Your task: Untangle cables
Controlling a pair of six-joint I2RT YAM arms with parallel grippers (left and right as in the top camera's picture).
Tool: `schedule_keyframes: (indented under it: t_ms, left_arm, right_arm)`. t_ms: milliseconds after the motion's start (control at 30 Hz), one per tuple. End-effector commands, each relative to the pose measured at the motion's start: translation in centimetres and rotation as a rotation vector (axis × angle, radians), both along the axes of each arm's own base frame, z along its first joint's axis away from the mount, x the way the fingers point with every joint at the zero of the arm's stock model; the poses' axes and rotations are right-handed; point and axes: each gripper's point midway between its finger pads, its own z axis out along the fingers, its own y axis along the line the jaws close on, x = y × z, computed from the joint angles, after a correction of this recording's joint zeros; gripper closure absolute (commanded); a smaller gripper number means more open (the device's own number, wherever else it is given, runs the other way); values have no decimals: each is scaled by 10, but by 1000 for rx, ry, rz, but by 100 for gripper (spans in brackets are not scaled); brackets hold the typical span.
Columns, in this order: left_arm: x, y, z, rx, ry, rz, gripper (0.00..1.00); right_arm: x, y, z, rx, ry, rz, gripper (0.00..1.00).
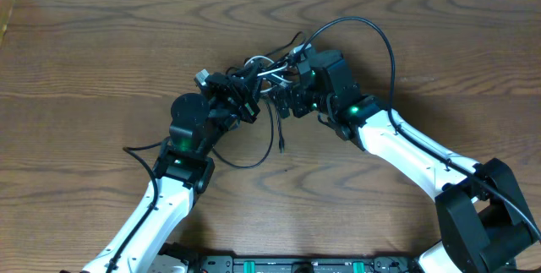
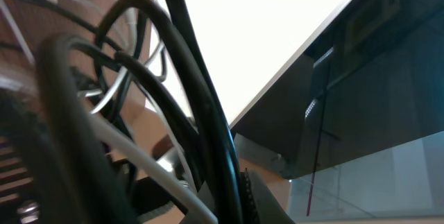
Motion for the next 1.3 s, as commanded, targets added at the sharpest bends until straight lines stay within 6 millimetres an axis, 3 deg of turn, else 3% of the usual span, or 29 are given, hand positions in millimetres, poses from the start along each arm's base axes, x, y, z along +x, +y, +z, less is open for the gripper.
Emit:
schedule_keyframes:
  t_ms: [0, 67, 233, 267, 300, 333, 500, 633, 833, 1000, 1100, 1267]
  left_arm:
    - [-2, -4, 11, -64, 8, -19, 92]
    - [-2, -4, 11, -64, 8, -20, 92]
    - [-3, -5, 11, -65, 9, -31, 93]
    - [-3, -5, 11, -65, 9, -31, 92]
    - [-3, -5, 11, -65, 8, -31, 93]
    - [-3, -5, 11, -65, 8, -31, 93]
    - [-3, -5, 11, -64, 9, -29, 93]
    - [0, 0, 8, -58, 20, 7, 93]
    - [7, 24, -30, 11, 154, 155, 93]
    - [3, 40, -64, 85, 280, 239, 92]
    - [2, 48, -73, 110, 308, 282, 92]
    - [1, 55, -79, 130, 328, 315, 93]
  right_arm:
    - [3, 4, 15, 1, -72, 36, 6]
    - [2, 8, 17, 11, -80, 63, 16]
    - [-7, 17, 17, -18, -130, 195, 61]
    - [-7, 17, 17, -26, -138, 204, 73]
    - [-7, 17, 17, -37, -147, 213, 91]
    - [-7, 16, 16, -47, -153, 217, 99]
    - [-9, -13, 4, -118, -73, 151, 99]
    - [-34, -39, 12, -152, 26, 139, 99]
    - [-102, -44, 70, -81, 4, 359, 99]
    - [-122, -77, 111, -148, -111, 285, 99]
    - [-135, -95, 130, -175, -167, 243, 99]
    - [-155, -106, 154, -145, -236, 235, 99]
